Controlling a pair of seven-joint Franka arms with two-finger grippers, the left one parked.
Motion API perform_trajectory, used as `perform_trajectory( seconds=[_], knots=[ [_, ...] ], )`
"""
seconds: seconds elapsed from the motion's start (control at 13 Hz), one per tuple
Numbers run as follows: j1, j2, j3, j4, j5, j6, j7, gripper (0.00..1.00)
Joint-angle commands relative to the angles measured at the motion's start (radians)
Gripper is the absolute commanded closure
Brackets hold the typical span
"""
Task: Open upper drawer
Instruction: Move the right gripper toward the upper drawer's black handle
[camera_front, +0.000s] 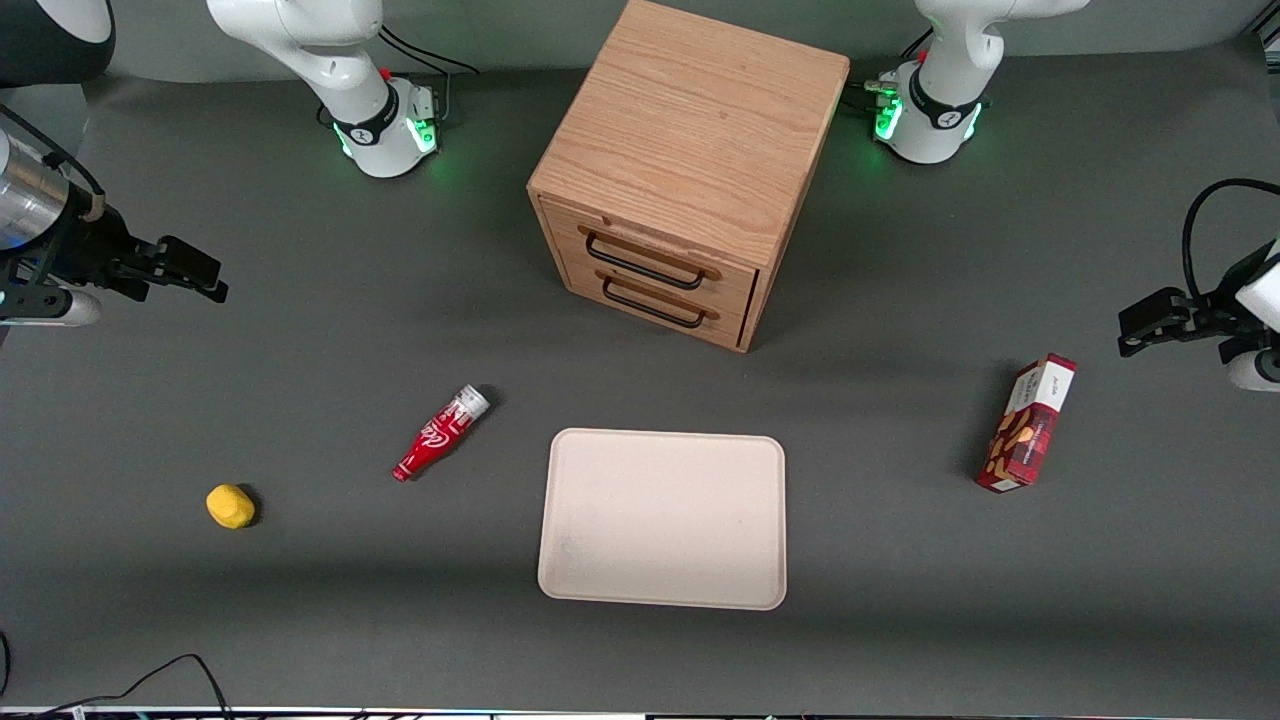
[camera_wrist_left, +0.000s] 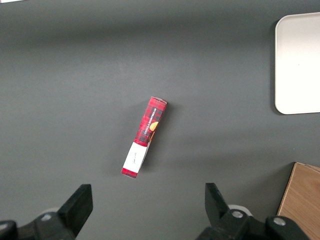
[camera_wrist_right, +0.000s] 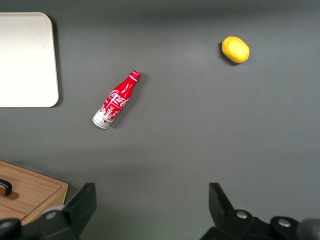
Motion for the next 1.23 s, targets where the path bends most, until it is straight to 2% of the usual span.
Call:
perform_trajectory(
  seconds=[0.0,0.23,0.54,0.85,0.92,1.08,1.15],
  knots=[
    [0.007,-0.01,0.0,-0.006,-0.016,-0.002,0.024,0.0],
    [0.01,0.025,0.024,0.023,-0.007,0.003,0.014,0.0],
    [0.011,0.122,0.208,0.149,-0.006,-0.003,0.009,0.0],
    [0.037,0.249,0.429,0.256,-0.024,0.003,0.015,0.0],
    [0.066,0.28,0.467,0.276,-0.073,0.004,0.017,0.0],
    [0.137,0.349,0.55,0.317,-0.224,0.006,0.017,0.0],
    [0.16,0.379,0.581,0.328,-0.271,0.009,0.021,0.0]
  ],
)
